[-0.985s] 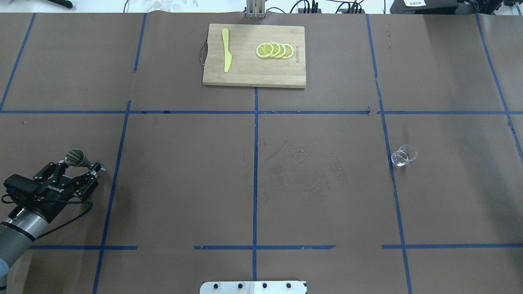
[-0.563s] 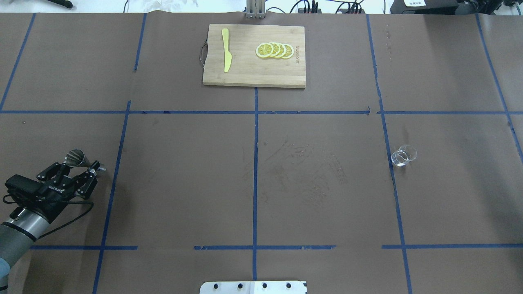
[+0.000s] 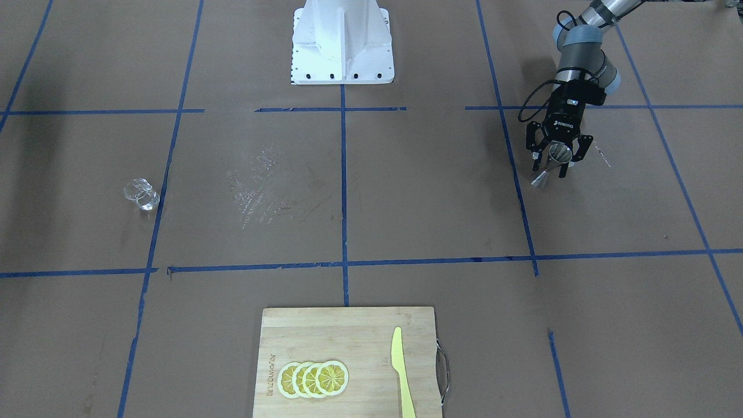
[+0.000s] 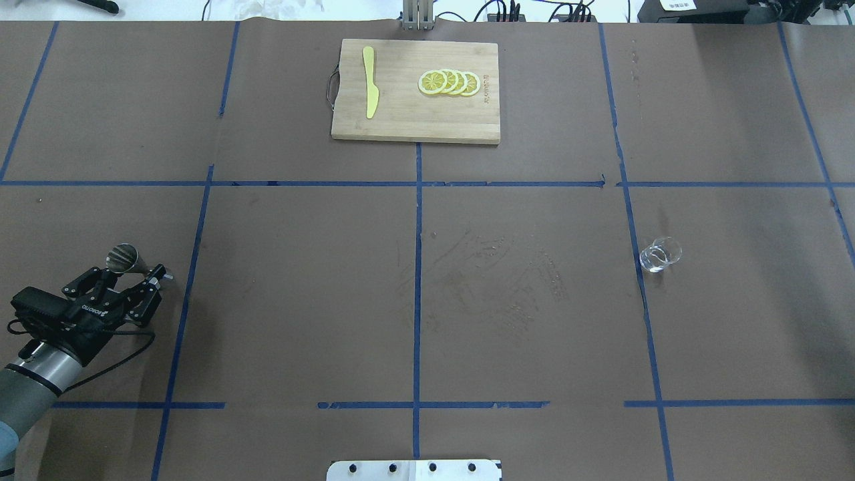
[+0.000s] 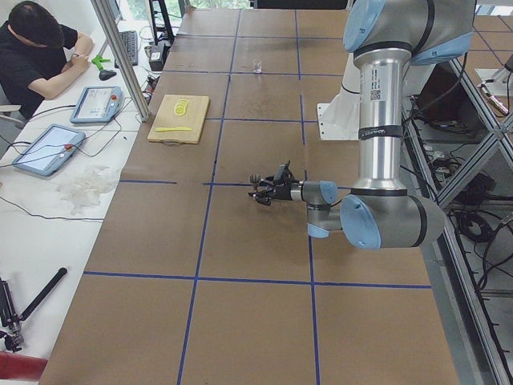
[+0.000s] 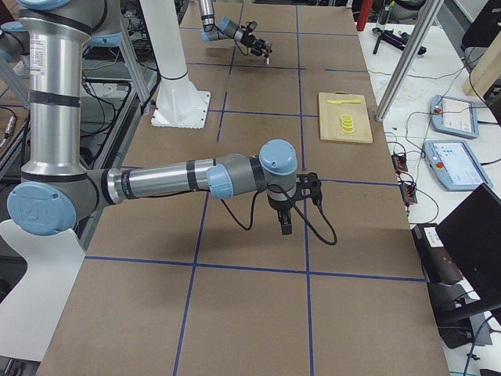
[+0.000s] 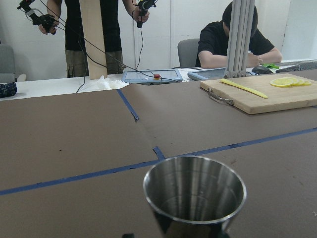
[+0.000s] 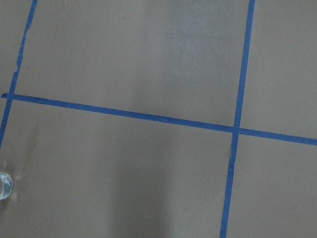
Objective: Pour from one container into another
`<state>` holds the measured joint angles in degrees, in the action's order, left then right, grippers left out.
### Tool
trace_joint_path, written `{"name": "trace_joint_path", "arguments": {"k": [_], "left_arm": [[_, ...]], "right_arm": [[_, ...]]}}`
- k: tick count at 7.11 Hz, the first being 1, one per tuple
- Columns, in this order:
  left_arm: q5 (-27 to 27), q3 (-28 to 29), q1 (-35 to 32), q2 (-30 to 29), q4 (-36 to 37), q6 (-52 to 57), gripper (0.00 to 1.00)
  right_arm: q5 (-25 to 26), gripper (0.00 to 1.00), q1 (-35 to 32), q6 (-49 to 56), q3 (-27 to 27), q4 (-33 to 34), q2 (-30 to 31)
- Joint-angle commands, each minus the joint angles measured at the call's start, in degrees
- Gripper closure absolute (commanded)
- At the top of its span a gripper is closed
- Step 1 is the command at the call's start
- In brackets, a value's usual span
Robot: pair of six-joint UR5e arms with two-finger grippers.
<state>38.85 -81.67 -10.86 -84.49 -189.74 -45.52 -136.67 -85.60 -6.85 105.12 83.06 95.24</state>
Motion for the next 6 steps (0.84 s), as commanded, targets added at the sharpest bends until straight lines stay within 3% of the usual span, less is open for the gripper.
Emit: {"name": "trace_joint_path", "arguments": {"k": [1,2,3,6], "left_arm": [[0.0,-0.1,0.1,-0.1,0.0,-0.1,0.37],[0.0,-0.1,0.1,-0.1,0.0,-0.1,0.6],[0.0,-0.1,0.1,0.2,0.0,-0.1,1.0],[2.0,-0.9,0.1,0.7,-1.8,0.5,1.0]], "right_arm": [[0.0,0.0,0.0,0.0,0.0,0.1,0.0],[0.0,0.0,0.0,0.0,0.0,0.1,0.0],[0.0,0.0,0.0,0.0,0.0,0.0,0.0],[0.0,0.0,0.0,-0.1,0.0,0.0,-0.1]]}}
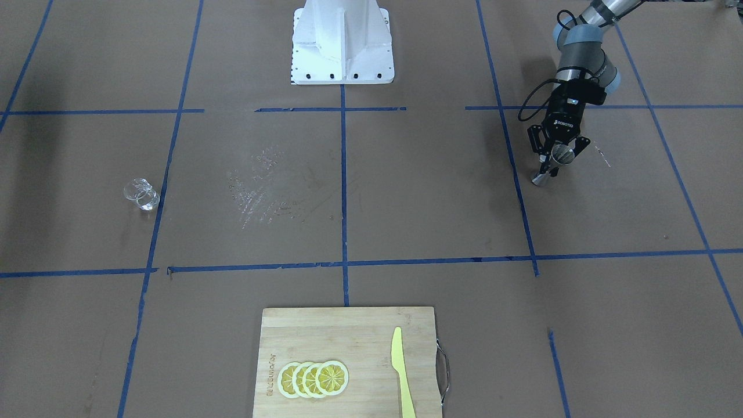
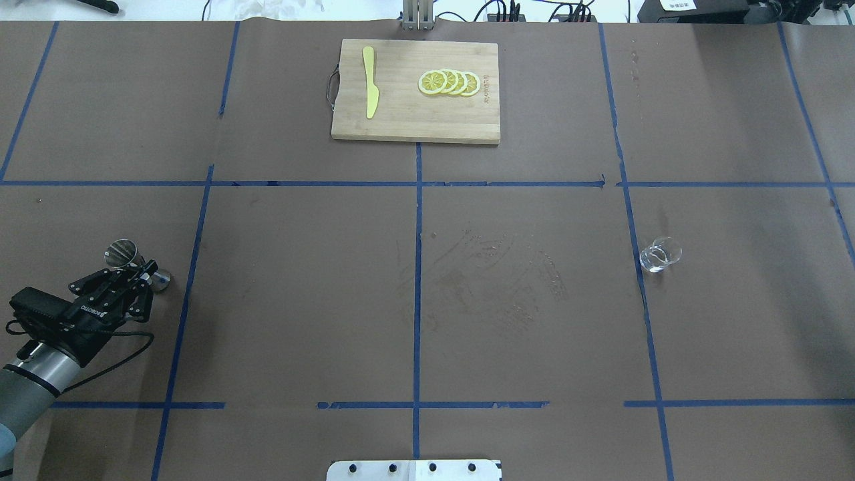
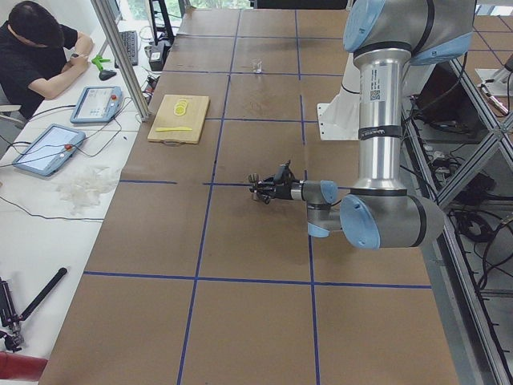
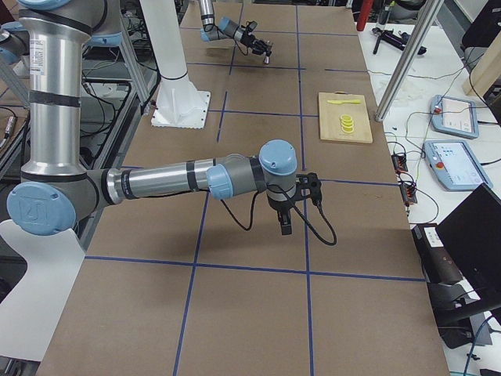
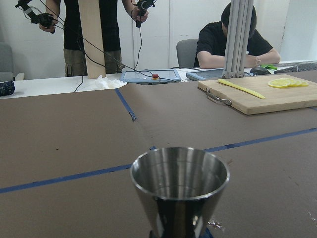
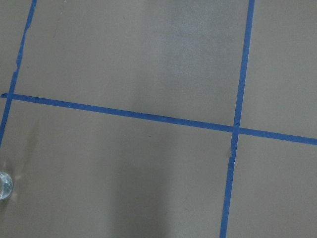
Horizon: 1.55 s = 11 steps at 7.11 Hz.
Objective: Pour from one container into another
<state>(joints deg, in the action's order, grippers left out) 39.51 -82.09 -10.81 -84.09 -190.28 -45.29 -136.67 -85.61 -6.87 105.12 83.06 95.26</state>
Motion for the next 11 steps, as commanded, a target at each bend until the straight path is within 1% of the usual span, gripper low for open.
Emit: {"name": "trace_joint_path", "arguments": {"k": [1,2,3,5,6,7,8,9,10,11], "left_arm": [[4.7,0.3,0.0,0.8,-6.2,0.5,1.0],[5.3,0.3,-0.2,0.9,-7.0,3.6,1.0],[5.3,0.0,-0.5,0.9,-7.4,9.6,1.0],[6.6,0.1,-0.5,0.7,-13.9,14.5,1.0],[9.9,0.0,-0.8,0.6,-16.0,16.9,1.0],[16.2,-0.3,-4.4,0.2,-16.3,22.0,1.0],[22.1,-0.3,-7.7,-0.2,-16.3,23.2,1.0],[29.2,-0.3,-11.0,-0.4,-16.3,23.3,1.0],[36.3,-0.4,-14.7,-1.5,-16.1,28.1,1.0],[40.9,-0.2,-17.9,-4.9,-15.0,37.1,1.0]], "right_arm": [[0.0,0.0,-0.1,-0.1,0.0,0.0,-0.1],[-0.1,0.0,-0.2,-0.1,0.0,0.0,-0.1],[-0.1,0.0,-0.2,-0.1,0.1,0.0,-0.1],[0.0,0.0,-0.4,-0.1,0.0,0.1,-0.1],[0.0,0.0,-0.6,-0.1,-0.1,0.1,-0.1],[0.1,0.0,-0.9,-0.1,-0.2,0.1,-0.1],[0.1,0.0,-1.1,-0.1,-0.3,0.1,0.0],[0.1,0.0,-1.4,-0.1,-0.3,0.1,0.0],[0.2,0.0,-1.6,-0.1,-0.3,0.1,0.1],[0.2,0.0,-1.8,-0.1,-0.4,0.1,0.2]]}}
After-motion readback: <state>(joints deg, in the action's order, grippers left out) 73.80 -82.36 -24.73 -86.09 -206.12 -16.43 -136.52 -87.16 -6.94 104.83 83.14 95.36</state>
